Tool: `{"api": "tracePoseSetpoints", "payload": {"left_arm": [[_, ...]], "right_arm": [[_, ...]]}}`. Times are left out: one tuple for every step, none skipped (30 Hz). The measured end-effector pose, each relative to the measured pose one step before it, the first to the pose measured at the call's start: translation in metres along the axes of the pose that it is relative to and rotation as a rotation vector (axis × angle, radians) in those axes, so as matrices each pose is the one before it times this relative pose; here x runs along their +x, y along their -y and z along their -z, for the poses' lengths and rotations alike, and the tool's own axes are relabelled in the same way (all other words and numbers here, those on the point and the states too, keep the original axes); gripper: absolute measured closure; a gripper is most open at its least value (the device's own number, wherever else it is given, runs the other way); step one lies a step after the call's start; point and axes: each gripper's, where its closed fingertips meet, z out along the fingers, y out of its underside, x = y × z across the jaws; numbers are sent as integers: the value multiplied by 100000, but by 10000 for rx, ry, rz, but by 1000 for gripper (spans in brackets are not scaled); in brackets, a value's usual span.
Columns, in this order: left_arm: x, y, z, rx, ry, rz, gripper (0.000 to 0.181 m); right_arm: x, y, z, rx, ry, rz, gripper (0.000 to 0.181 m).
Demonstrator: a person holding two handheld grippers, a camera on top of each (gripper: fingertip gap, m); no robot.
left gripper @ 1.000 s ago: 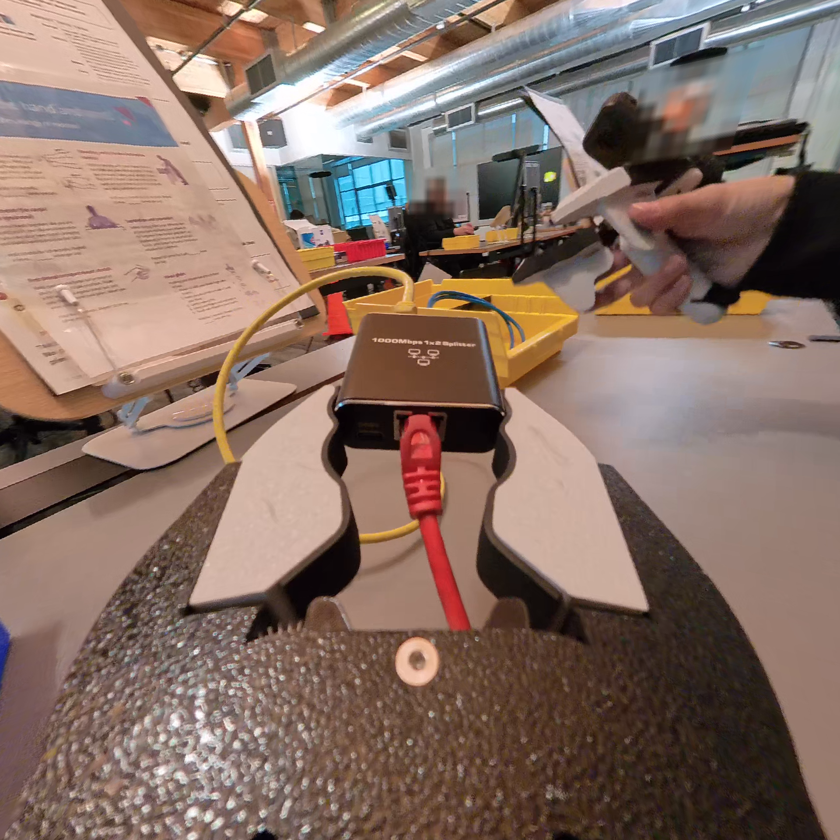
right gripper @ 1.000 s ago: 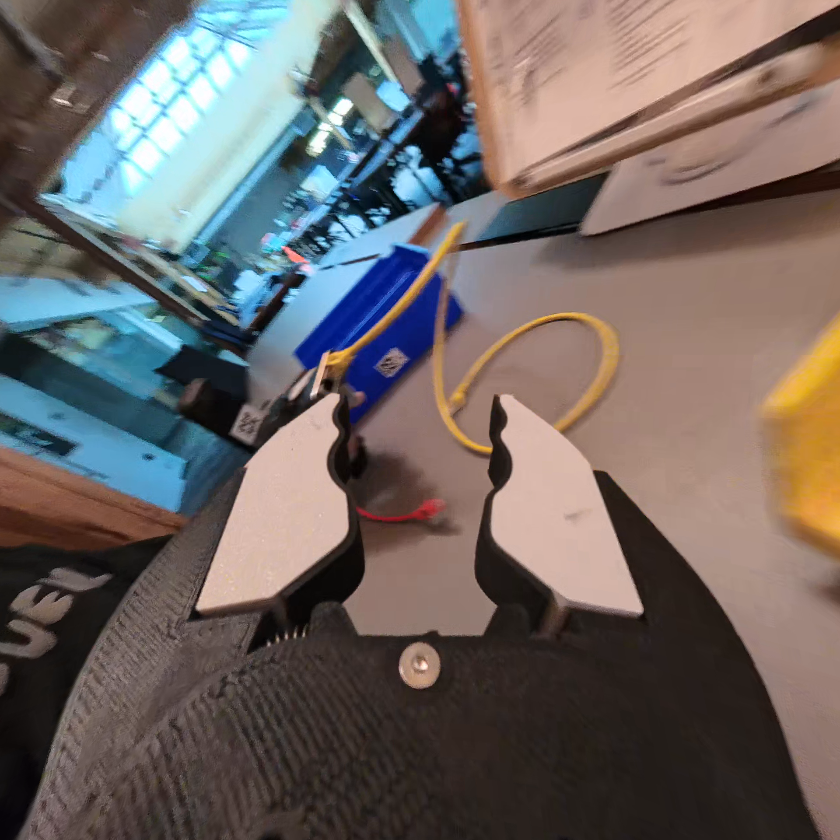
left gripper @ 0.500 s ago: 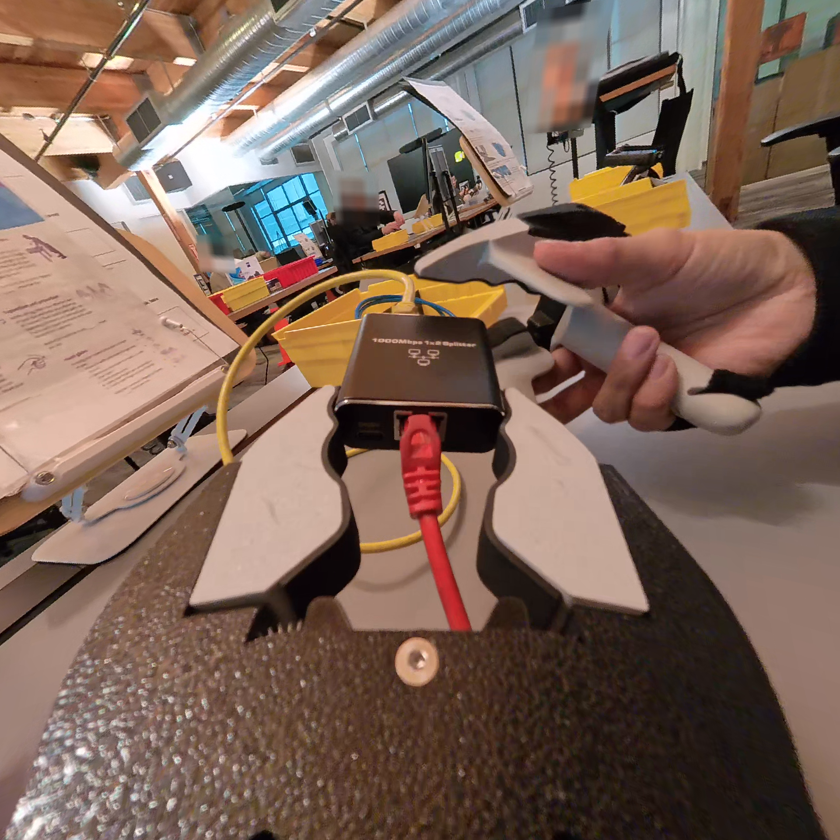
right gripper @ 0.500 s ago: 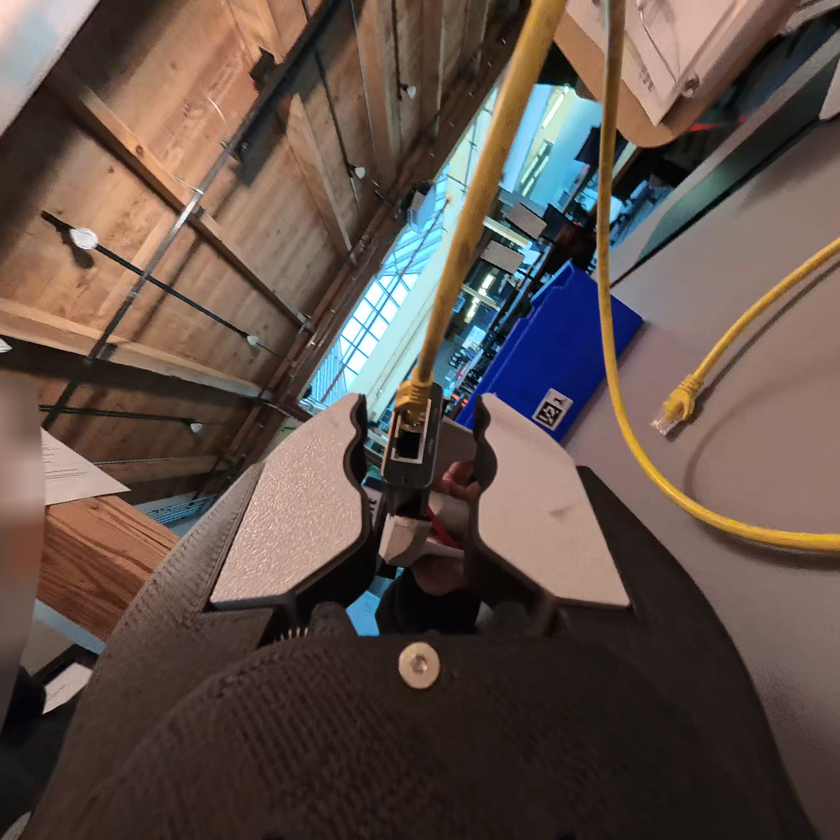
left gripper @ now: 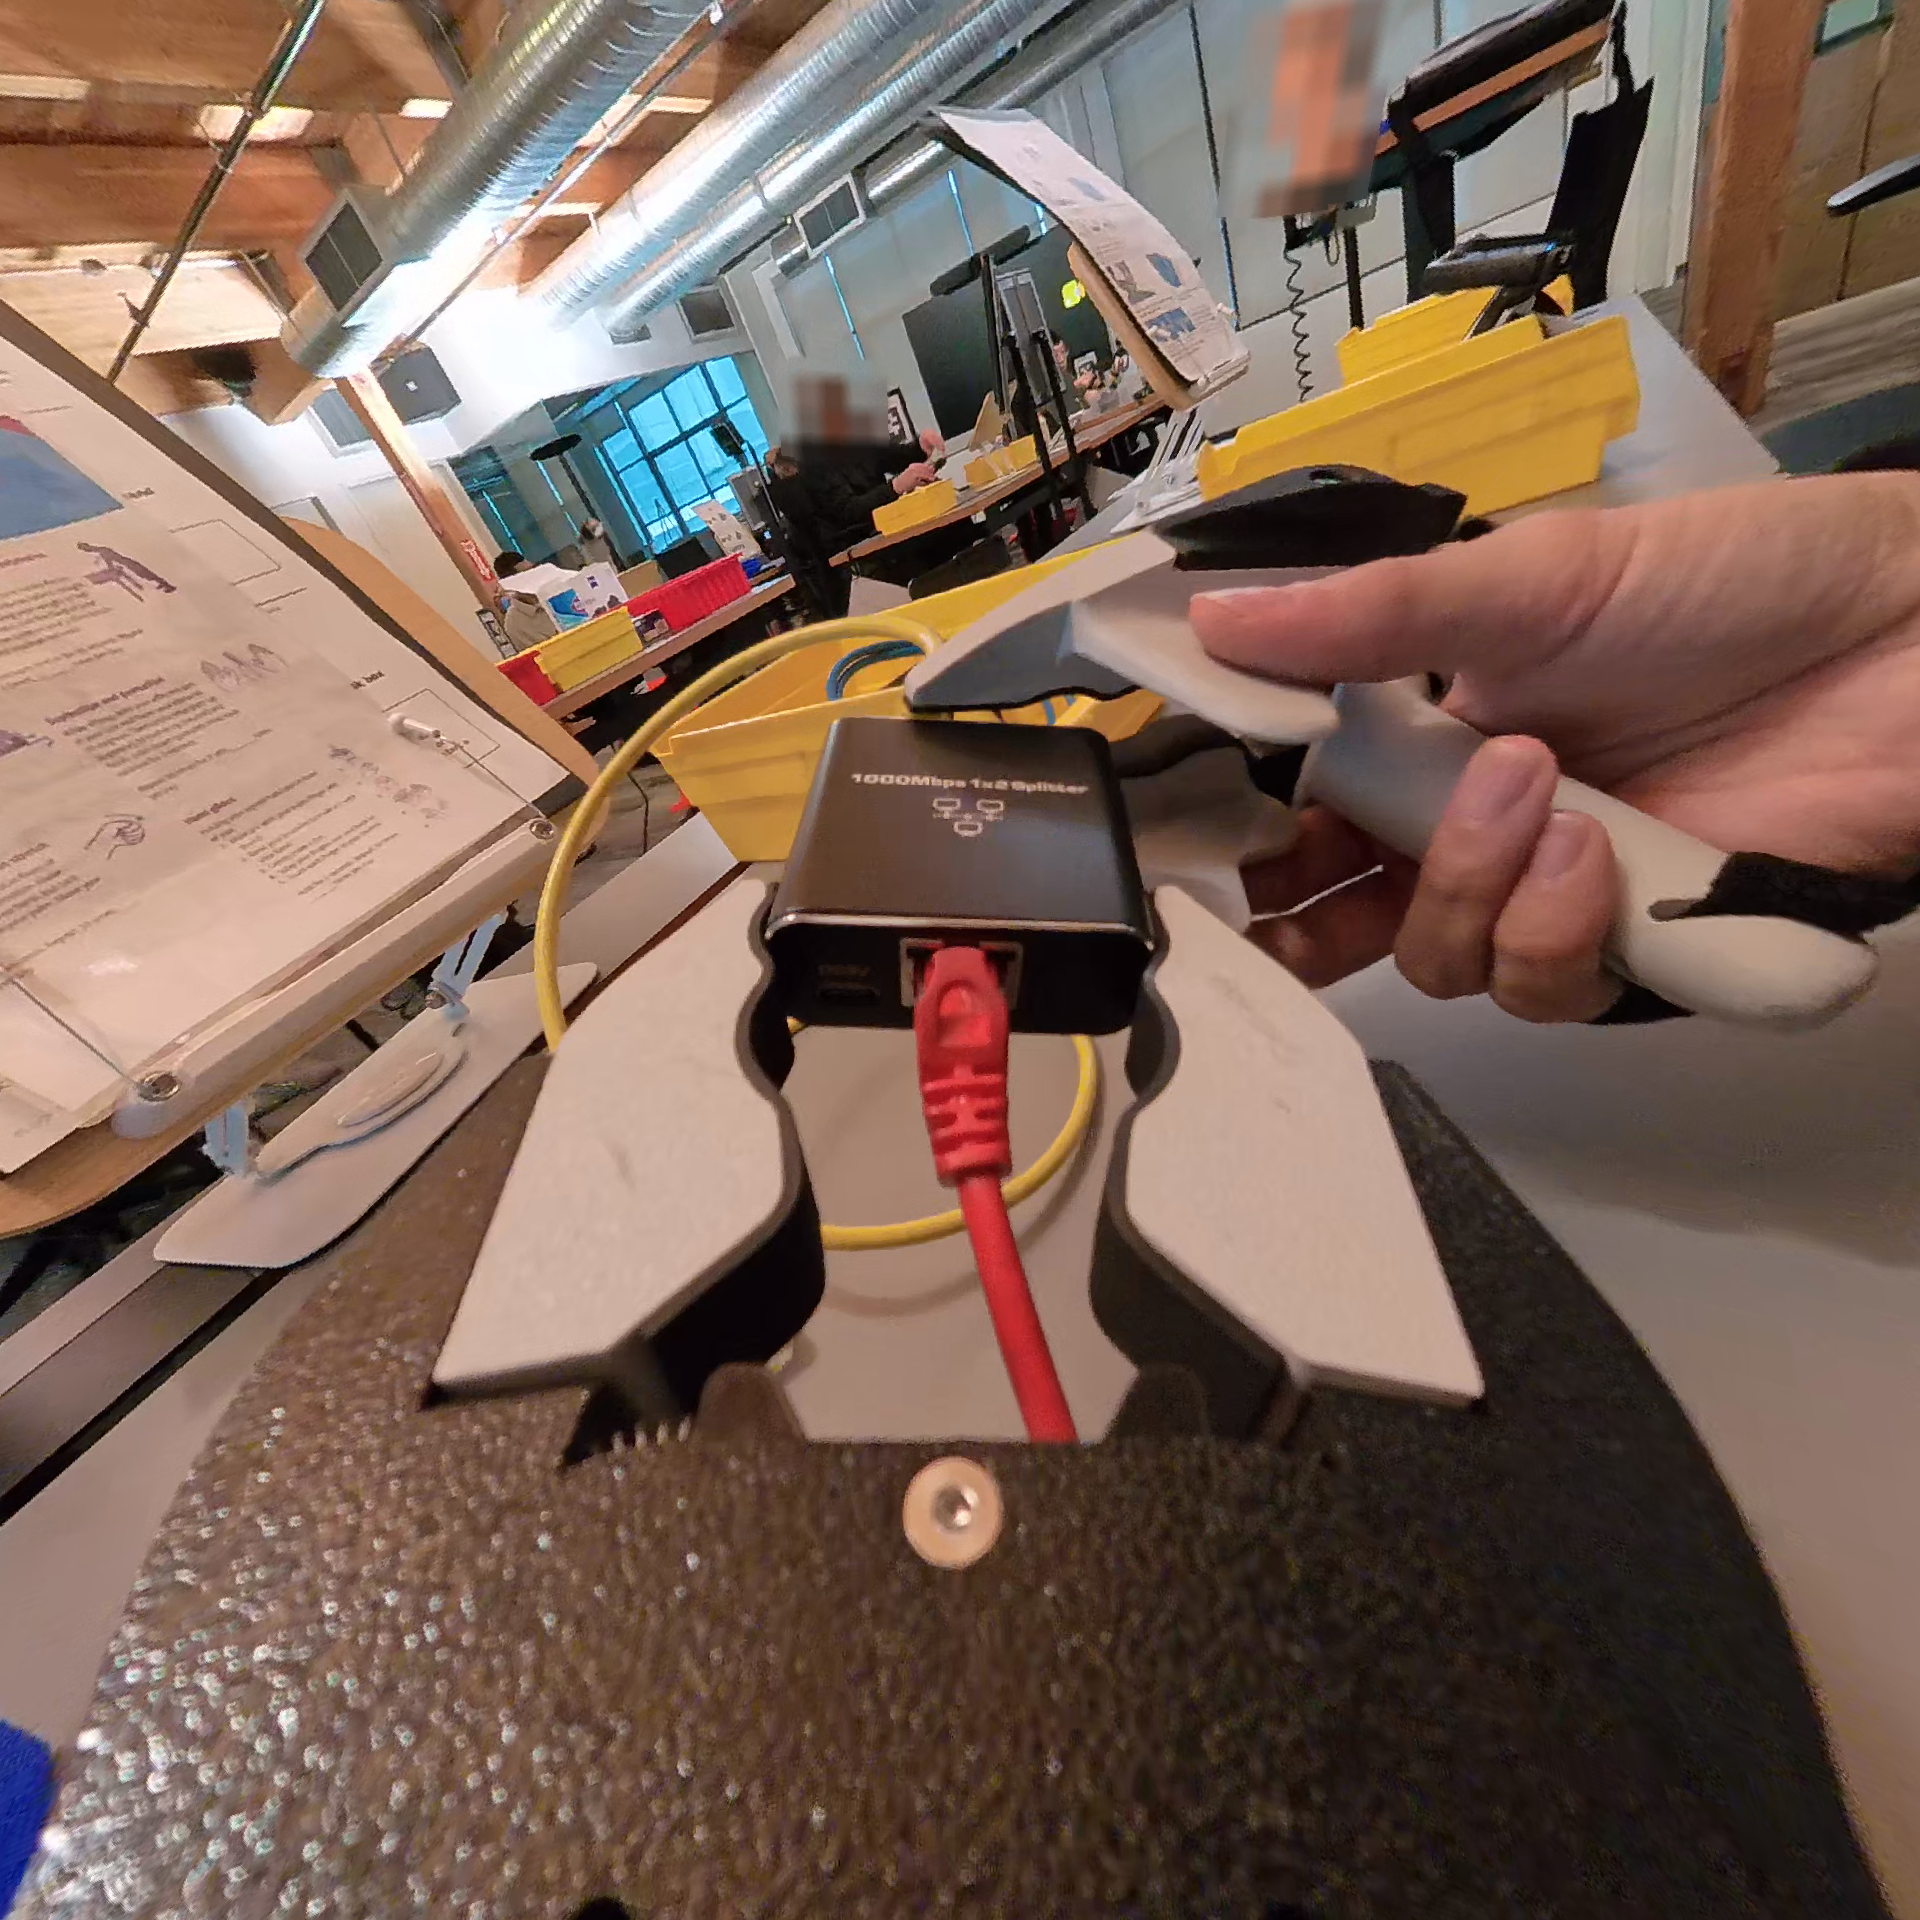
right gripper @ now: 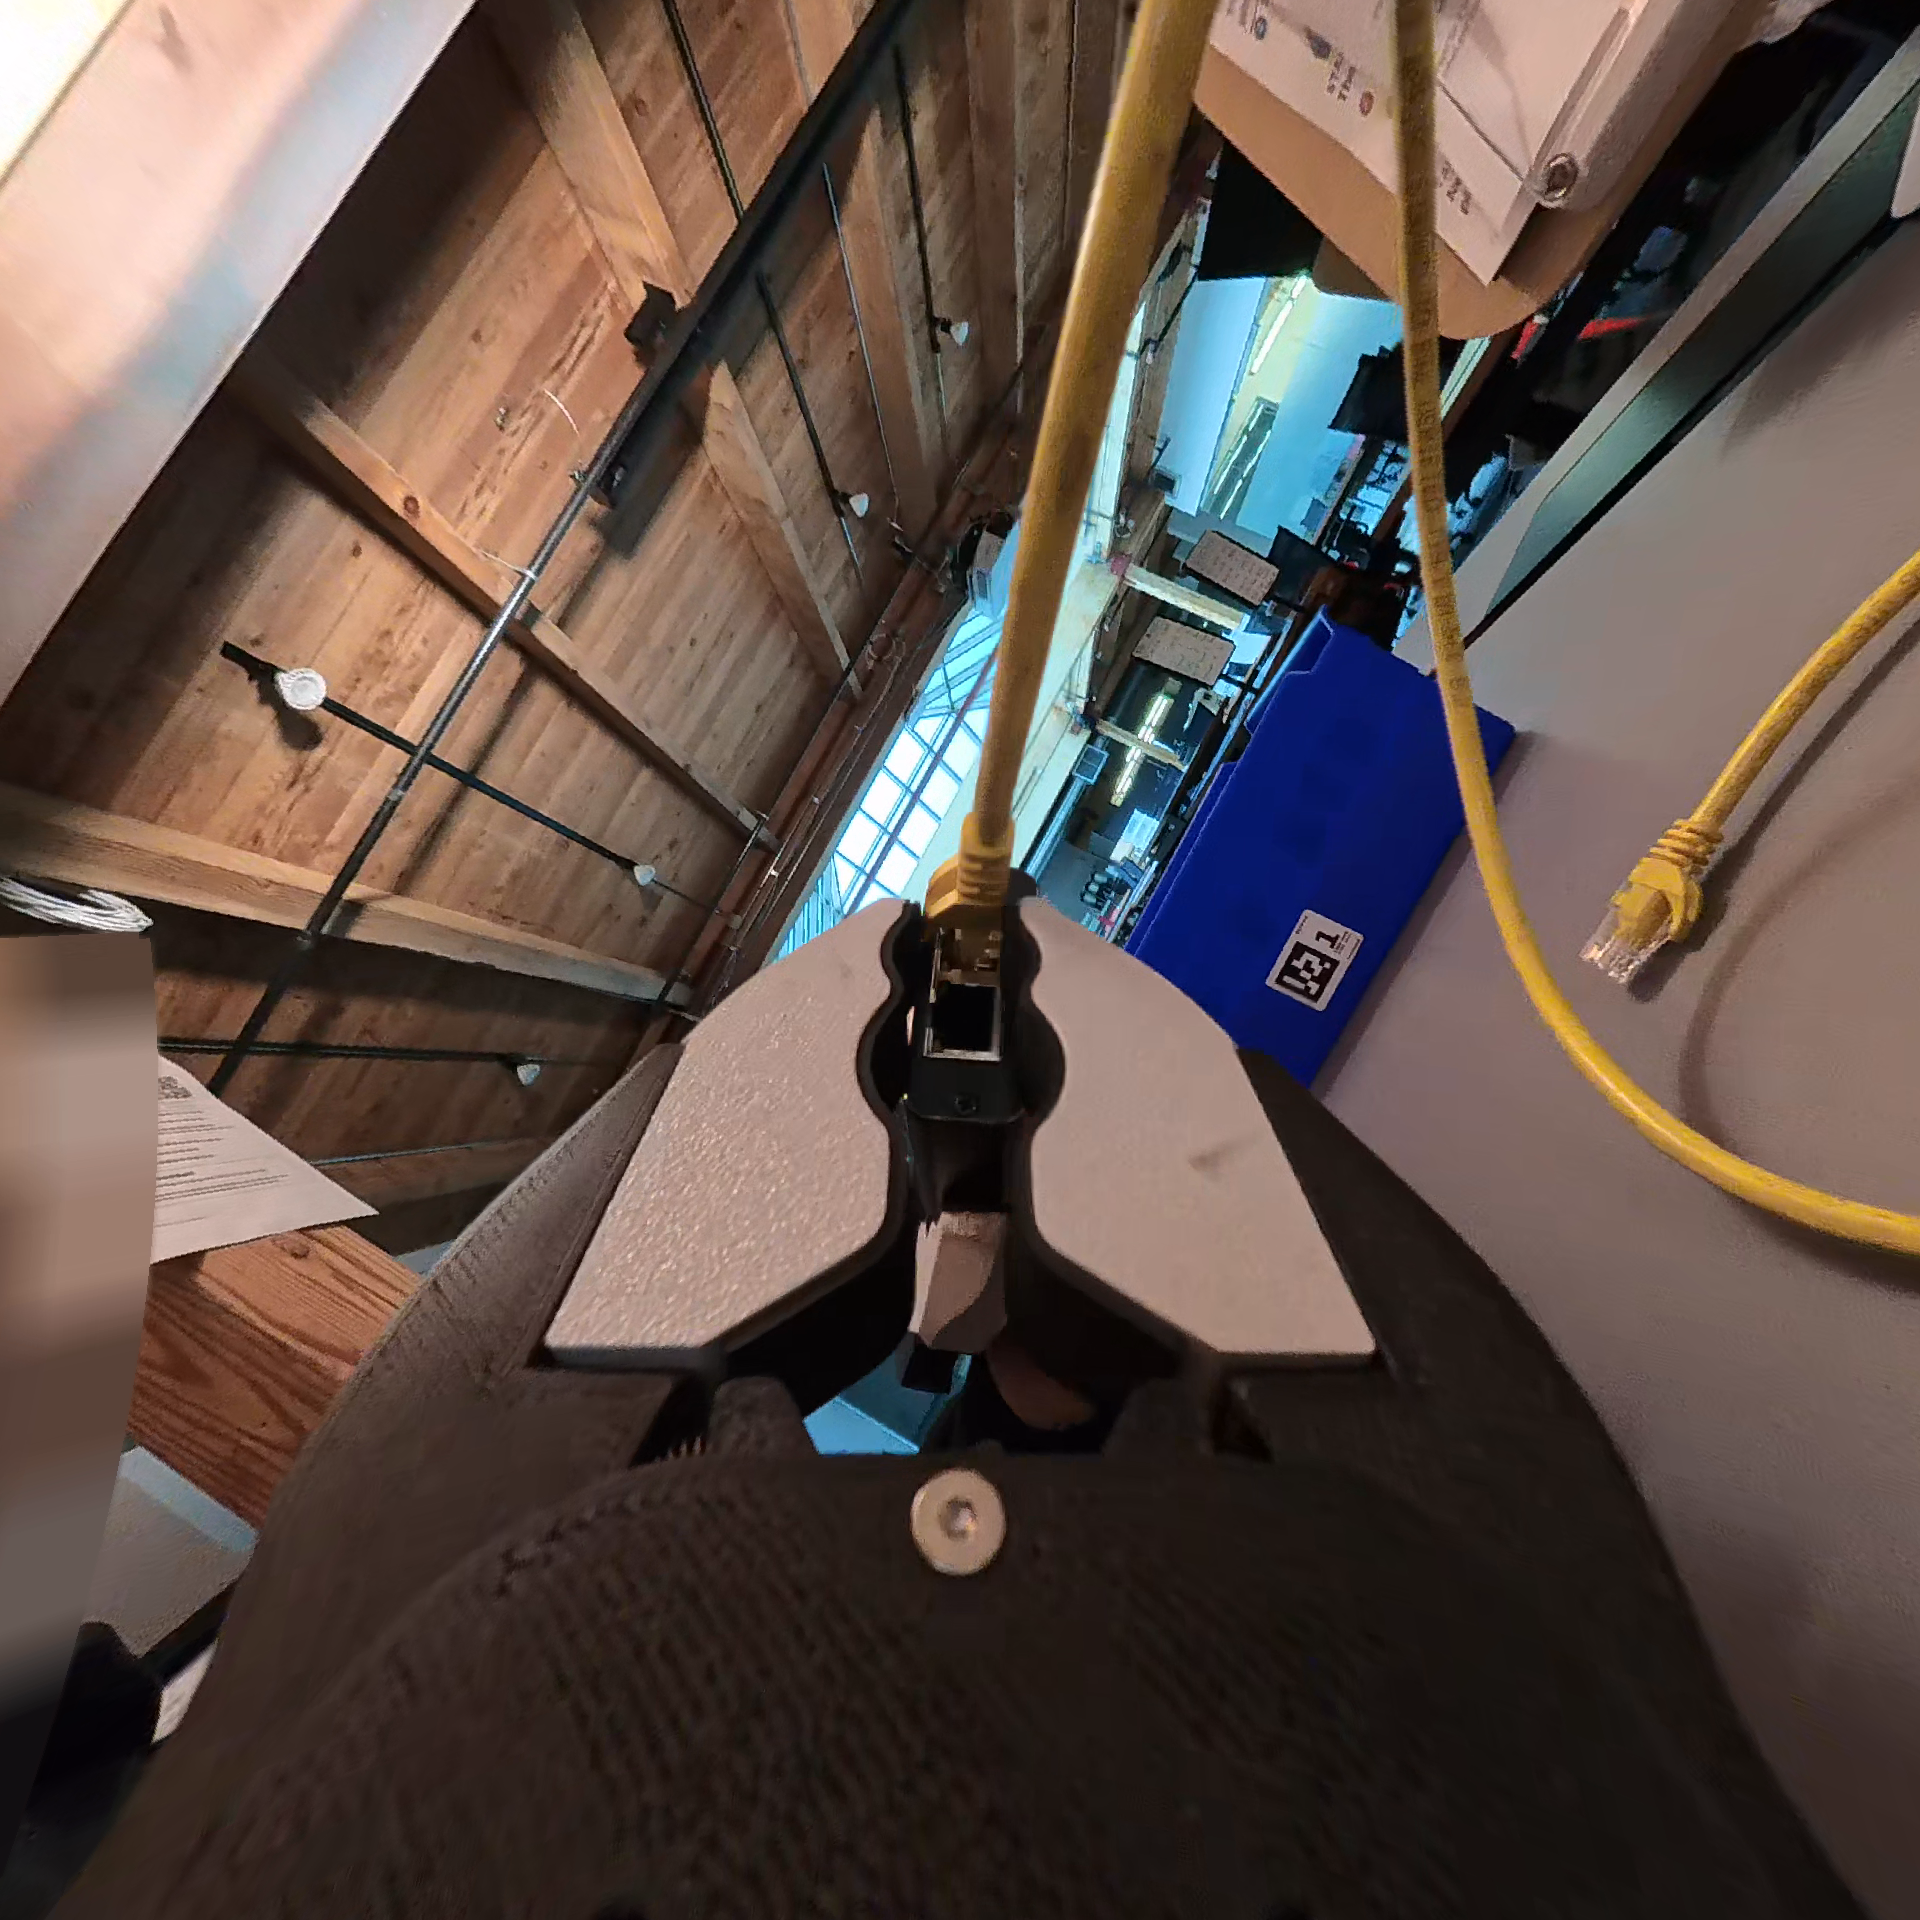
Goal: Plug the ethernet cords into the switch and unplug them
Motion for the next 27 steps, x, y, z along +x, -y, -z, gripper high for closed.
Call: {"api": "tracePoseSetpoints", "payload": {"left_arm": [[-7,-30,-20,-28,35,-11,119],[-26,-51,-37,-40,44,-1,119],[-27,-98,-42,-76,64,-43,119],[-16,-108,-64,-103,90,-104,119],[-20,-108,-78,-109,104,-135,119],[10,-117,-72,-113,81,-109,119],[19,-118,-82,-98,53,-39,119],[-2,-44,-60,-42,33,34,119],[-11,9,-38,-8,30,52,119],[-22,-14,-21,-20,34,33,119],[-32,-45,-31,-25,22,43,119],[-19,0,-2,6,-3,66,119],[-37,24,18,22,-6,63,119],[-37,-39,2,-7,-4,46,119],[-24,-67,-7,-20,-13,54,119],[-21,-5,5,3,-14,55,119],[1,36,-2,22,1,14,119],[21,20,-10,7,2,-7,119],[29,-30,-32,-25,-8,-17,119],[28,-38,-27,-28,-3,-32,119],[30,-26,-25,-31,16,-55,119],[2,-54,-31,-41,32,-46,119],[-18,-45,-27,-31,24,3,119],[-18,-42,-18,-31,23,30,119],[-42,-38,-23,-31,40,14,119],[-50,-35,-29,-34,57,13,119],[-44,-41,-55,-47,67,3,119]], "right_arm": [[47,29,-3,96,-9,22,168],[55,40,-12,120,-16,20,167],[117,48,-5,147,-45,-15,168],[158,59,26,156,-50,-74,168],[141,64,24,156,-19,-77,168],[162,67,39,164,-26,-30,168],[184,70,52,168,-73,-44,168],[118,70,13,149,-34,-60,167],[4,52,-18,119,46,-70,167],[14,37,-37,107,36,-91,168],[65,27,-38,102,-18,-90,168],[35,7,-51,81,-3,-46,168],[-27,-19,-48,47,56,-15,168],[16,-18,-60,18,2,10,168],[84,-10,-51,-19,-76,29,168],[40,6,-41,-46,-45,19,168],[-43,-3,-23,-39,34,33,168],[-65,0,-7,-21,39,68,168],[36,15,16,-11,-36,89,168],[60,2,27,-21,-41,101,167],[38,-10,40,-28,-10,146,167],[71,9,1,-23,-65,131,167],[76,1,-7,-19,-65,92,167],[60,-6,-29,9,-51,32,167],[37,10,-42,47,1,-71,168],[41,11,-66,68,66,-226,168],[70,67,-53,120,92,-262,168]]}}
